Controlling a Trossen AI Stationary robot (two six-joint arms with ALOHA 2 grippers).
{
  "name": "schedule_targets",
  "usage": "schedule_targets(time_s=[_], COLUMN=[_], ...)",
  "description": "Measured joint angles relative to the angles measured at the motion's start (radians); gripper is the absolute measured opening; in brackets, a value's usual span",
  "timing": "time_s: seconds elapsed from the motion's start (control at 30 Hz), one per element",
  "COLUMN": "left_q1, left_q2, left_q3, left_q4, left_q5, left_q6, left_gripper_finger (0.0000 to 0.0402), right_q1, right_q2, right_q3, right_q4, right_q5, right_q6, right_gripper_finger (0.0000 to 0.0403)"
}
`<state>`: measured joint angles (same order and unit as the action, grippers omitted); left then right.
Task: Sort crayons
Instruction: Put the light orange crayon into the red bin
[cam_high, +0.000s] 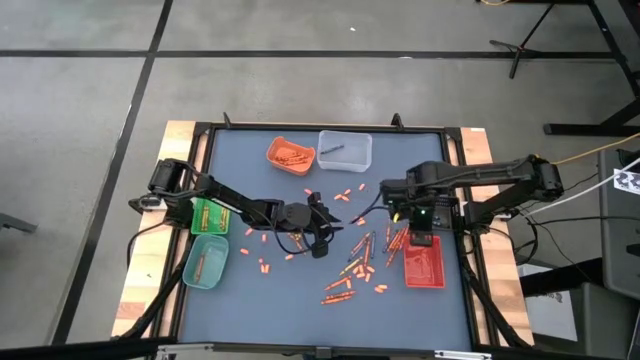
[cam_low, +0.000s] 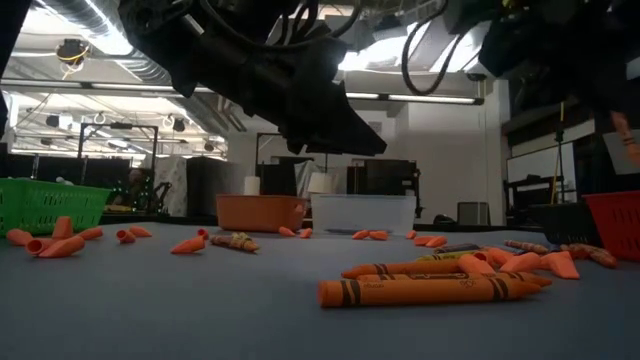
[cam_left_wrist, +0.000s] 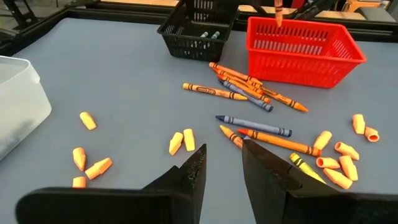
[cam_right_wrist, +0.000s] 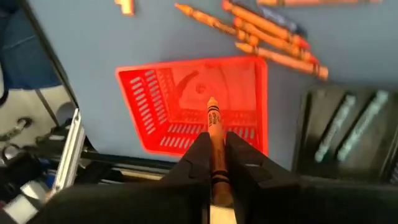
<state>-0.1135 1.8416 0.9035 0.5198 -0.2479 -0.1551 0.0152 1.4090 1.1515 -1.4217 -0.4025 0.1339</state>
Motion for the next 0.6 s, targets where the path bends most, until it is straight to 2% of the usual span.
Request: schedule_targets(time_s=[0.13,0.37,0.6], left_q1=[0.0,0.0,-0.005], left_q2=[0.0,0.0,0.0], left_q3=[0.0,0.0,0.0], left_q4=[-0.014,-0.014,-0.014], left_q5=[-0.001,-0.001,-0.002], left_q6=[0.0,0.0,0.0], left_gripper_finger=[0.0088,0.0088,0.0088], right_q1=[0.056,0.224,0.372], right_q2=[0.0,0.0,0.0], right_q3=[0.0,0.0,0.0], right_q4=[0.0,0.06,0.125], right_q5=[0.013,0.062,0.143], right_q6=[0.066,0.156,0.254], right_gripper_finger=[0.0029,0.0026,0.0031])
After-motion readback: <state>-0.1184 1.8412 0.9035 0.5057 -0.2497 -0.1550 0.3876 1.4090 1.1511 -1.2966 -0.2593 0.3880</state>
